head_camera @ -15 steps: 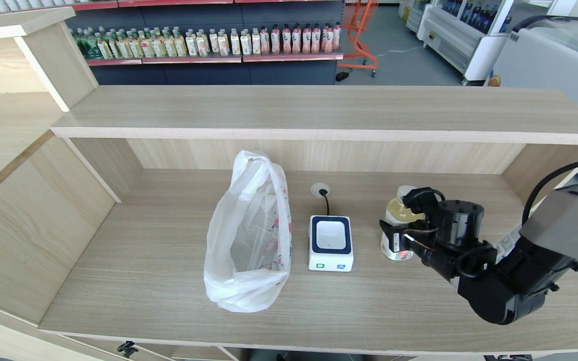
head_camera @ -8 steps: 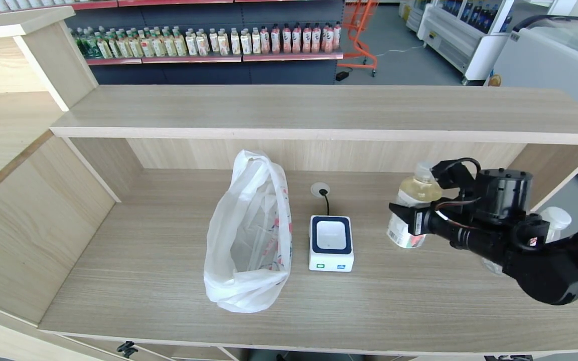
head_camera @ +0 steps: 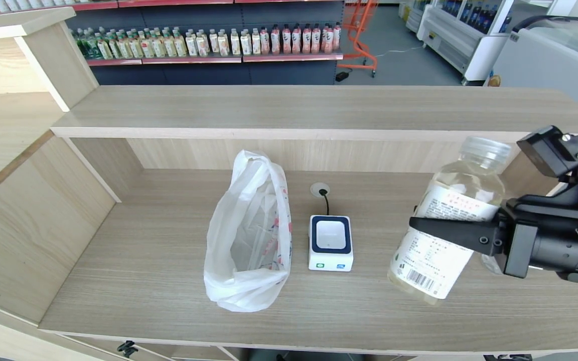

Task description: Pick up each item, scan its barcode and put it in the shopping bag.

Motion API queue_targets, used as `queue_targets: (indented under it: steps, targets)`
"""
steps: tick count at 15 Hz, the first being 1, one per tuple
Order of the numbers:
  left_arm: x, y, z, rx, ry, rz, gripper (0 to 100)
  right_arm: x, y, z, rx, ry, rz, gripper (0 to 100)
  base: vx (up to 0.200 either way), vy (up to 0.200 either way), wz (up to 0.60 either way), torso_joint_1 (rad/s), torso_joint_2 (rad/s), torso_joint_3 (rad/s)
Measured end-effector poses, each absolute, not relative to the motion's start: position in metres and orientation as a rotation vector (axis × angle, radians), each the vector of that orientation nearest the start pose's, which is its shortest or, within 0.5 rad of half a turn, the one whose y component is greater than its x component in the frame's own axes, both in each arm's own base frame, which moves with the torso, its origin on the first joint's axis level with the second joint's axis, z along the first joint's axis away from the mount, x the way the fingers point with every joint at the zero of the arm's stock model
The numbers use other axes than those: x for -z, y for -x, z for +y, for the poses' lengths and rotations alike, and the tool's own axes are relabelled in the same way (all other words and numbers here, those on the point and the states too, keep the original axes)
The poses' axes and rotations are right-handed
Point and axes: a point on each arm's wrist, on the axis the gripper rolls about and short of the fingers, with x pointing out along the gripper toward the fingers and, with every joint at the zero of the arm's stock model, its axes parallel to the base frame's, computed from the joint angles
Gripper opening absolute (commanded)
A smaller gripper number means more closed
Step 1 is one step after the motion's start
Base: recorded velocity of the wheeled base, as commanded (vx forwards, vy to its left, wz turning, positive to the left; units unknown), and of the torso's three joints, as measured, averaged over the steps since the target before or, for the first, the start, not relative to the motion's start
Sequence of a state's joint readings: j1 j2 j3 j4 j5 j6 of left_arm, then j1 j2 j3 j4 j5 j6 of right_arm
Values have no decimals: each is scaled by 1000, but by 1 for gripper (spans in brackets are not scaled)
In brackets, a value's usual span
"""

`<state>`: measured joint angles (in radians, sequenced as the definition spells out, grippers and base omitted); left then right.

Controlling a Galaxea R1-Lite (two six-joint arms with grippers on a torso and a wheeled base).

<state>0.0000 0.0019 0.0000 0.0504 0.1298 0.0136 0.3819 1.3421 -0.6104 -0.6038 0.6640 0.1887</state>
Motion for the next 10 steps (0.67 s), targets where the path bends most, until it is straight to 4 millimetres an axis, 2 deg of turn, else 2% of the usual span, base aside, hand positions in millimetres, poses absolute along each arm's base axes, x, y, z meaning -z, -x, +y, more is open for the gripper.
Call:
queue_targets:
  steps: [3, 7, 10]
  targets:
    - [-70, 23, 3, -130, -17, 53, 100, -224, -176, 103, -1116, -192, 226, 0, 0, 0, 0, 0, 0, 0]
    - [-70, 23, 3, -130, -17, 53, 100, -235, -170, 116, -1186, -219, 218, 0, 0, 0, 0, 0, 0, 0]
    - [-70, 23, 3, -129, -17, 53, 100, -235, -169, 121, -1210, -217, 220, 0, 0, 0, 0, 0, 0, 0]
